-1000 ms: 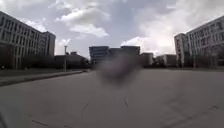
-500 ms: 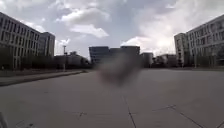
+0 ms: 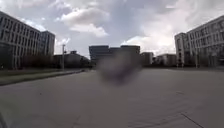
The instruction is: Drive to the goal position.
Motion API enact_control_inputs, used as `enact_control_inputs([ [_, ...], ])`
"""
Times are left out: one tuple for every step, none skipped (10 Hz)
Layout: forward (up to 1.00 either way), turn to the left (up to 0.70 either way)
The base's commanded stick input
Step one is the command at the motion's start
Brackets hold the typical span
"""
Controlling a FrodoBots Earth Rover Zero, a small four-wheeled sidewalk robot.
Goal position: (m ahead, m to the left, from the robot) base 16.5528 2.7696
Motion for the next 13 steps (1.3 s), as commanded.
enact_control_inputs([
  [0.70,0.00],
  [0.70,0.00],
  [0.70,0.00],
  [0.70,0.00],
  [0.70,0.00],
  [0.70,0.00],
  [0.70,0.00],
  [0.70,0.00],
  [0.70,0.00],
  [0.70,0.00],
  [0.70,0.00],
  [0.70,0.00],
  [0.70,0.00],
])
